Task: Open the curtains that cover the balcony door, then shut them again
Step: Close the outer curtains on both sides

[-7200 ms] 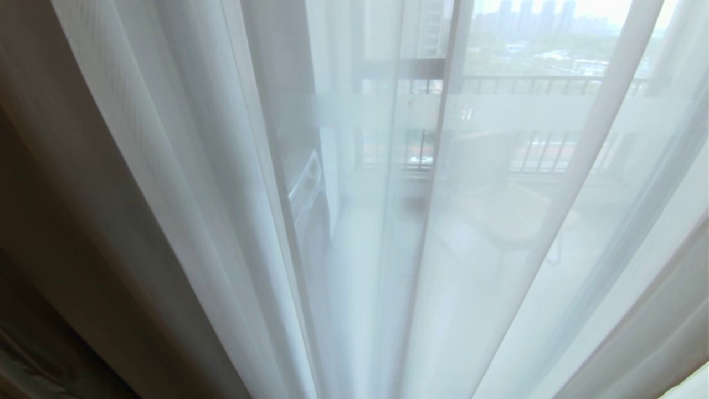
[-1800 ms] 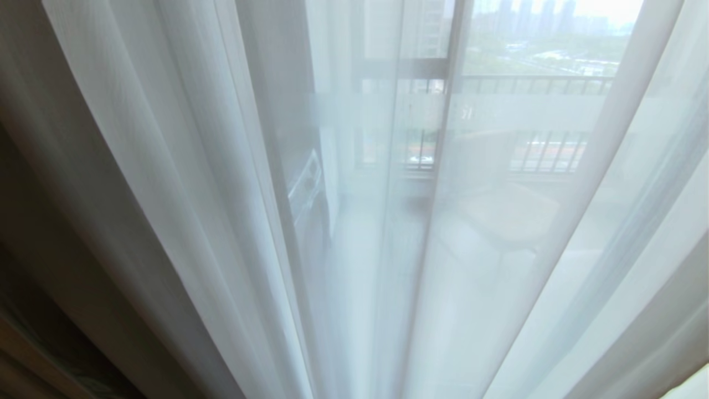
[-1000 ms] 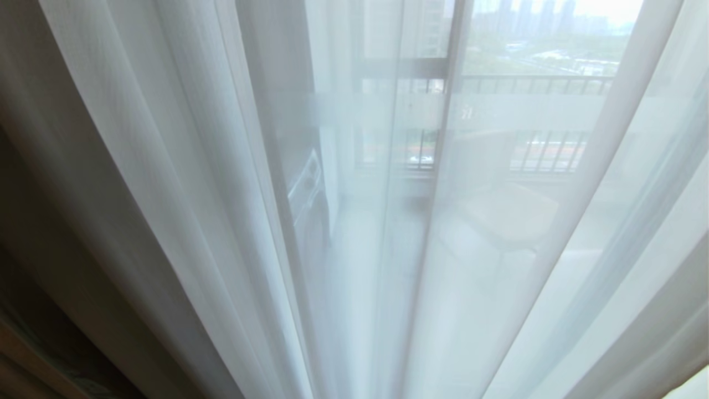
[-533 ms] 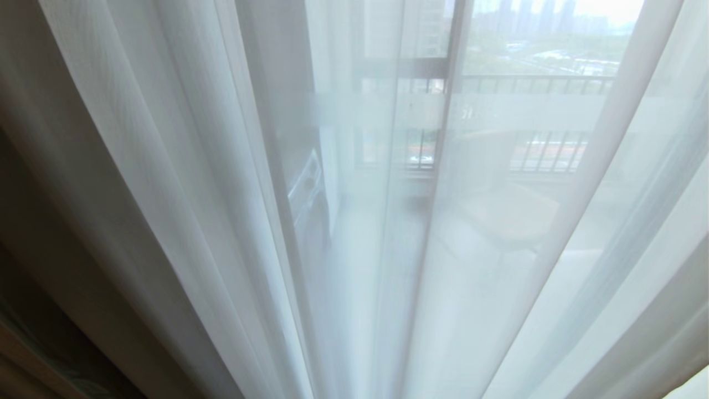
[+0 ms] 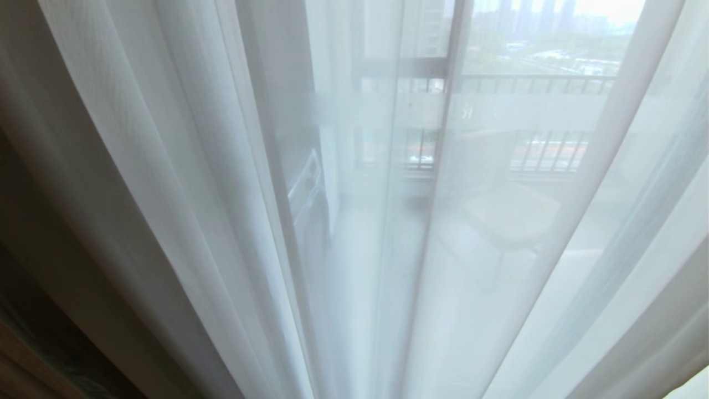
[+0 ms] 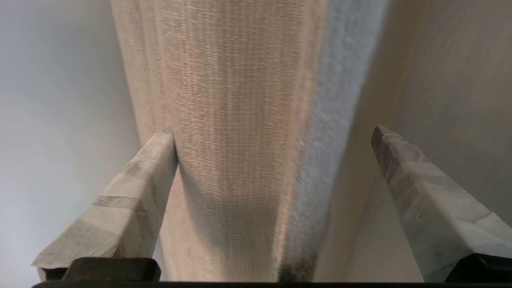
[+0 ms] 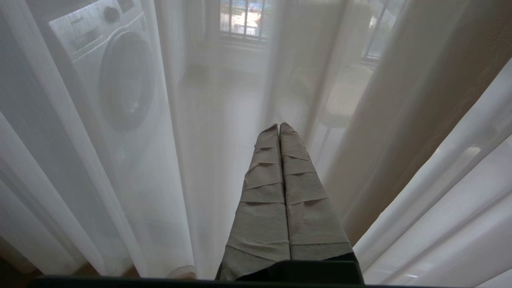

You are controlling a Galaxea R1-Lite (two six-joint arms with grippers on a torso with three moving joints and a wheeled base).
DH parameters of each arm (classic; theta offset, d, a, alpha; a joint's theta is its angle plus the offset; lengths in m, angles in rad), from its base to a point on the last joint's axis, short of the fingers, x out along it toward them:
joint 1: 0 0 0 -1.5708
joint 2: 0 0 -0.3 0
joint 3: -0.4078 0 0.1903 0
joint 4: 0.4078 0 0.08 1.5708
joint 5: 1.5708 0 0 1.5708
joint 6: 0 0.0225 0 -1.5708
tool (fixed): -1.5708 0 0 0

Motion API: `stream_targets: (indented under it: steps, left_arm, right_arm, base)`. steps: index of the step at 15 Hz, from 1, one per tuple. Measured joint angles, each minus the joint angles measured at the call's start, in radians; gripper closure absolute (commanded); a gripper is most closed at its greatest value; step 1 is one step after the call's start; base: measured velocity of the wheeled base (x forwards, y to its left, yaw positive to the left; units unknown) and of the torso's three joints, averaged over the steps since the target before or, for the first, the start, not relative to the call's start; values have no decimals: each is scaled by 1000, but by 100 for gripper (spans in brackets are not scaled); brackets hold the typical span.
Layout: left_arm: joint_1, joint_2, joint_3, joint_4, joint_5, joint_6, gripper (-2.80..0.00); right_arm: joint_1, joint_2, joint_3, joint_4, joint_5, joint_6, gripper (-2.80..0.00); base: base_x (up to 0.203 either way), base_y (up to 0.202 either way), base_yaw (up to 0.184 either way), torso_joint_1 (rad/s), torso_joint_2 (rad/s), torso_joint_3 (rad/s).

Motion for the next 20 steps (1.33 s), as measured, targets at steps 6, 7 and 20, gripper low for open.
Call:
stream_targets:
  steps: [6, 7, 20]
  left_arm:
    - [-19, 22, 0, -61, -1, 0, 0]
    - [-23, 23, 1, -62, -1, 0, 0]
    - [-113, -28, 0, -65, -63, -7, 0]
  right_arm:
    - [0, 0, 0, 0, 0, 0, 0]
    - [0, 0, 0, 0, 0, 0, 0]
    - [0, 0, 0, 0, 0, 0, 0]
  base:
    - [0, 0, 0, 0, 0, 0]
    - [0, 0, 0, 0, 0, 0]
    - [0, 0, 0, 0, 0, 0]
